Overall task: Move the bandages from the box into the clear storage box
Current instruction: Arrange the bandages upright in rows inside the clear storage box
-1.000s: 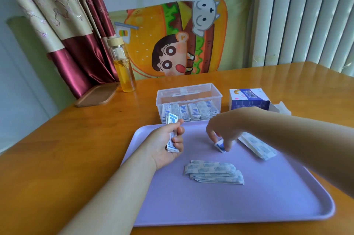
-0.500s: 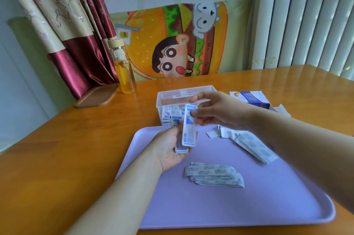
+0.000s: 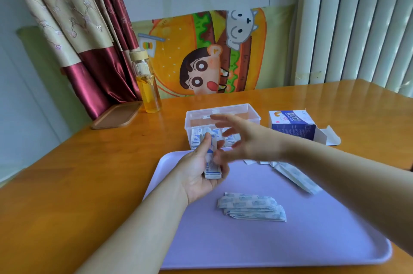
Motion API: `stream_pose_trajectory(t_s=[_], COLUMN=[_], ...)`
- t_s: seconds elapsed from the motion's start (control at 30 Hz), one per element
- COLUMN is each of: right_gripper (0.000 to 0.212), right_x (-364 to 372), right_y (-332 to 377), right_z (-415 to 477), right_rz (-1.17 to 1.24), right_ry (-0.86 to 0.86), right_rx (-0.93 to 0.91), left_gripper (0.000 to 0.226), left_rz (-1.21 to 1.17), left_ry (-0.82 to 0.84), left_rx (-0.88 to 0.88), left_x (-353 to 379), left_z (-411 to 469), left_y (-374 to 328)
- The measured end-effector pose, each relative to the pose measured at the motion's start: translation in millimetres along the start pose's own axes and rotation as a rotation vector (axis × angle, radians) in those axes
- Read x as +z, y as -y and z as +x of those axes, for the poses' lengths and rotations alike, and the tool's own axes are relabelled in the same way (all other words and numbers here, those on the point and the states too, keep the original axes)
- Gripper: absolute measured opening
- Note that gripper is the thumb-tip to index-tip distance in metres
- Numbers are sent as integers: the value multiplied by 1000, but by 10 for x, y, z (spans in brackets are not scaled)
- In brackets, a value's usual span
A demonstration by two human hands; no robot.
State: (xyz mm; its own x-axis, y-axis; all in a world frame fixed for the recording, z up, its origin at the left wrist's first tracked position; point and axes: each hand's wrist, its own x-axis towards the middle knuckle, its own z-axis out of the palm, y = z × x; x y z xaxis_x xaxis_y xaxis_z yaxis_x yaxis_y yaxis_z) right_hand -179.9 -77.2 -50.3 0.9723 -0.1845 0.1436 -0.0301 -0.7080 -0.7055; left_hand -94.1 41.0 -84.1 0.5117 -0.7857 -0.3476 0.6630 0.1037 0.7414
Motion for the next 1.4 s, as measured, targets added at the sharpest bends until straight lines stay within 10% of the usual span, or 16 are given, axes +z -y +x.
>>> stream_pose_trajectory(t_s=[0.13,0.53,0.77,0.97,1.1,1.4], right_gripper=[129,122,17,5,15,4], right_x=[173,-12,-466,-492,-553,-502], right_y=[43,146,227,85,-67,-602], right_z=[-90,44,412,792,1053,1605], right_rz=[-448,-579,78,317,130,96], right_ry=[77,-120,-216,-357,-545,-26], right_rx=[-113,-216,-78,-39,-8,583], left_gripper=[18,24,10,5,22,50], left_rz=[188,487,629,772,1330,2033], left_ry=[67,26,105,89,-9,43], left_rx=[8,187,310,347,420,177], left_x=[53,171,240,382,345,92], left_z=[-13,-37,202,526,794,1300], left_y=[10,-157,-683,-975,-1137,-1304])
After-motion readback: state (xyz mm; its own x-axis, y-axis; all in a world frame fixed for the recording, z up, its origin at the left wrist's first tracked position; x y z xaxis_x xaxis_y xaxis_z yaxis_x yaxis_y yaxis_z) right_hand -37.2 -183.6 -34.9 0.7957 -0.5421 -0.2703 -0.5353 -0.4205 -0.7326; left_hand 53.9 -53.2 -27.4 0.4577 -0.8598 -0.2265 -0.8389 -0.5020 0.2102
